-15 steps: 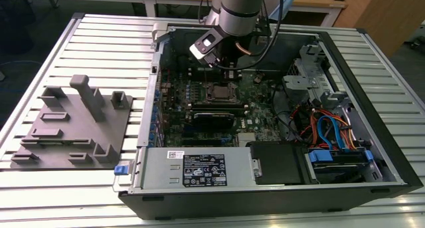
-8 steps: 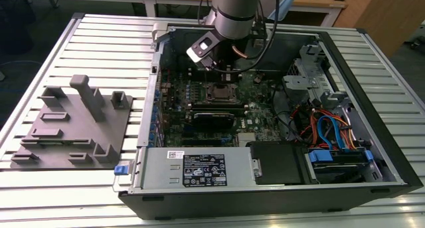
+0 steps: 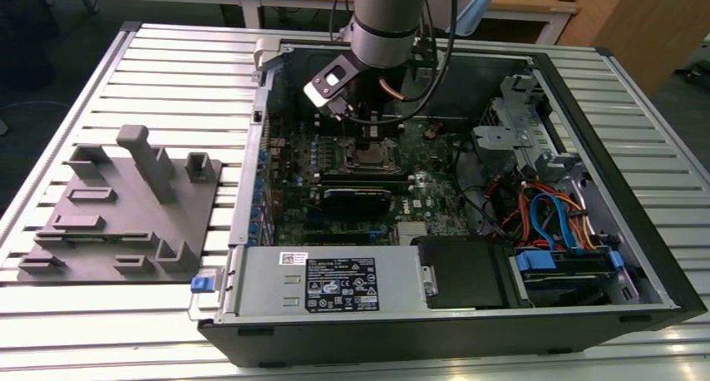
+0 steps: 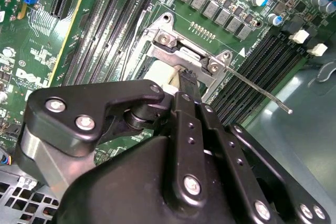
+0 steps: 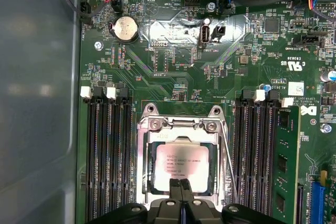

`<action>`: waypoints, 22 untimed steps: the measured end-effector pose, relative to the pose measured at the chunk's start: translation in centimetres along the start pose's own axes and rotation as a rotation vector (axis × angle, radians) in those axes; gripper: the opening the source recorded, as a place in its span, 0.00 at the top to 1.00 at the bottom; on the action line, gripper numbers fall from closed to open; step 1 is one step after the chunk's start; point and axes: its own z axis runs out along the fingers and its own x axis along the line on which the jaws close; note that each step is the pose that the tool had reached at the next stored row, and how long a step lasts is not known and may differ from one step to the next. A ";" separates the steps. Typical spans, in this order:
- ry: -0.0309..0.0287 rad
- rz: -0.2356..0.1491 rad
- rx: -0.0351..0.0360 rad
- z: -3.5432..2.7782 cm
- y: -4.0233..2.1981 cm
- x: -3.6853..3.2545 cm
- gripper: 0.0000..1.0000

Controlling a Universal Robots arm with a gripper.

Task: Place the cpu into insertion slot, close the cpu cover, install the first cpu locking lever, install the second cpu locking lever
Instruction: 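Close the cpu cover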

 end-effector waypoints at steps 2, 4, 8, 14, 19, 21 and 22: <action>0.0000 0.000 0.0000 0.00 0.00 0.00 0.90; 0.0000 0.000 0.0000 0.00 0.00 0.00 0.90; 0.0000 0.000 0.0000 0.00 -0.02 0.00 0.90; -0.0001 -0.003 -0.0002 0.16 -0.53 0.00 0.90; -0.0002 -0.006 -0.0003 0.62 -0.78 -0.01 0.90; -0.0002 -0.006 -0.0003 0.83 -0.80 -0.01 0.90; -0.0002 -0.006 -0.0003 0.94 -0.80 -0.02 0.90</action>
